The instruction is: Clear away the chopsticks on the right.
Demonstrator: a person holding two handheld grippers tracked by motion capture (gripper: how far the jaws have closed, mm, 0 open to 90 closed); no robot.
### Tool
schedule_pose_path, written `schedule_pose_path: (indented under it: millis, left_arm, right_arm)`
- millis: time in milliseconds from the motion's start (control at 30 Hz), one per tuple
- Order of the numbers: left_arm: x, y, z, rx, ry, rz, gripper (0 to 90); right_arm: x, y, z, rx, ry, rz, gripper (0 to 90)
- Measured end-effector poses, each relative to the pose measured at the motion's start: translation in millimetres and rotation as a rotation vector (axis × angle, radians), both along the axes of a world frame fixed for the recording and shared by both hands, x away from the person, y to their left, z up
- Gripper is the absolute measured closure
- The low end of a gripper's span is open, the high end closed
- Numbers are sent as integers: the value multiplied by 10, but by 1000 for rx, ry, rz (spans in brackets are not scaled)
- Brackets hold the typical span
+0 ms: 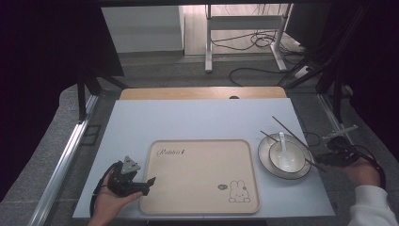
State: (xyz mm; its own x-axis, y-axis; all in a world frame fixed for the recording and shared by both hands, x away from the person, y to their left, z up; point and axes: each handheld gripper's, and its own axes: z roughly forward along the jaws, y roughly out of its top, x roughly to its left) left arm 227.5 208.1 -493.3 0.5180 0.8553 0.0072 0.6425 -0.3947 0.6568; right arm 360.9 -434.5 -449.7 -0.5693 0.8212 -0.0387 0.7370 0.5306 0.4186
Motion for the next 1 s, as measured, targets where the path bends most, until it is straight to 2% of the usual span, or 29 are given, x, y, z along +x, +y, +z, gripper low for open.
schedule_pose_path:
  millis: [167, 333, 433, 633, 833, 1000]
  left_arm:
    - [-1, 11, 7, 4, -3, 0, 154]
    - [-5, 13, 15, 2, -8, 1, 154]
    - [-7, 17, 17, 1, -9, 1, 154]
    - [-8, 20, 16, 2, -8, -1, 154]
    - [-9, 22, 18, 2, -9, 0, 155]
    - [-8, 24, 20, -5, -14, 8, 154]
  right_arm:
    - [-14, 88, 192, 65, -46, -19, 837]
    - [-49, 268, 388, 105, -89, 2, 836]
    - [-78, 399, 503, 114, -114, 27, 837]
    - [-162, 709, 688, 149, -128, 70, 836]
    - [-246, 997, 752, 158, -120, 123, 836]
    - [-307, 1261, 700, 142, -95, 155, 836]
